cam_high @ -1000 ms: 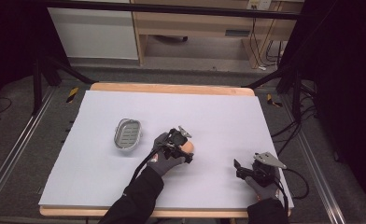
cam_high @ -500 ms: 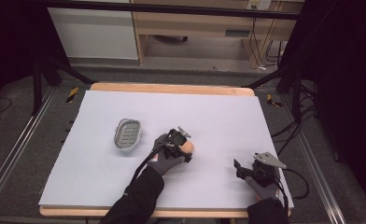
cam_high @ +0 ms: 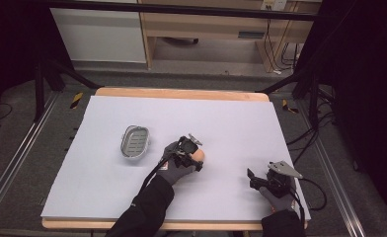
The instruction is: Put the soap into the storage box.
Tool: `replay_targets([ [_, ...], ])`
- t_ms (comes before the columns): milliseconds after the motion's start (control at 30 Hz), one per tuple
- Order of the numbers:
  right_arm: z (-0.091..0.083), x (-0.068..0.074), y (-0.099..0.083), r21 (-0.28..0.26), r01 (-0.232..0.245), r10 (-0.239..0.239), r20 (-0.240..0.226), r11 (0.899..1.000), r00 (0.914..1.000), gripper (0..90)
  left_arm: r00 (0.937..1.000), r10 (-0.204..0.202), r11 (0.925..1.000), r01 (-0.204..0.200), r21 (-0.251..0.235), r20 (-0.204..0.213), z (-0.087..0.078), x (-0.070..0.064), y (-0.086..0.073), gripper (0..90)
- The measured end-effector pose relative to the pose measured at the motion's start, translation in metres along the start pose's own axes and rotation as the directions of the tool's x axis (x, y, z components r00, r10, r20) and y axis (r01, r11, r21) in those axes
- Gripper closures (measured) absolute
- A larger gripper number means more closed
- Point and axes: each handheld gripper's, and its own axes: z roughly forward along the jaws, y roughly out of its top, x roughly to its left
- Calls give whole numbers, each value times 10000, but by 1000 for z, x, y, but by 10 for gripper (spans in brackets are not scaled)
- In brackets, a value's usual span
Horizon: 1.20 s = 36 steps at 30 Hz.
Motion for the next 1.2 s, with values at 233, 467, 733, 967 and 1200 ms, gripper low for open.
replay_targets([
  [233, 0, 0, 0, 15, -17, 17, -9, 10000, 10000, 116, 10000, 37, 10000, -37, -23, -27, 0, 0, 0, 311],
  [467, 0, 0, 0, 11, -14, 14, -12, 10000, 10000, 117, 10000, 14, 10000, -14, -21, 50, -1, 1, 0, 313],
  [733, 0, 0, 0, 8, -42, 42, -5, 10000, 10000, 117, 9999, -36, 9996, 39, -284, 101, -14, 1, 0, 314],
  [967, 0, 0, 0, -19, -30, 30, 2, 10000, 10000, 117, 9999, -42, 9984, 49, -572, 117, -28, 3, -5, 315],
  [1200, 0, 0, 0, -30, -54, 54, 35, 10000, 10000, 117, 9998, -151, 9969, 160, -768, 125, -38, 6, -12, 315],
])
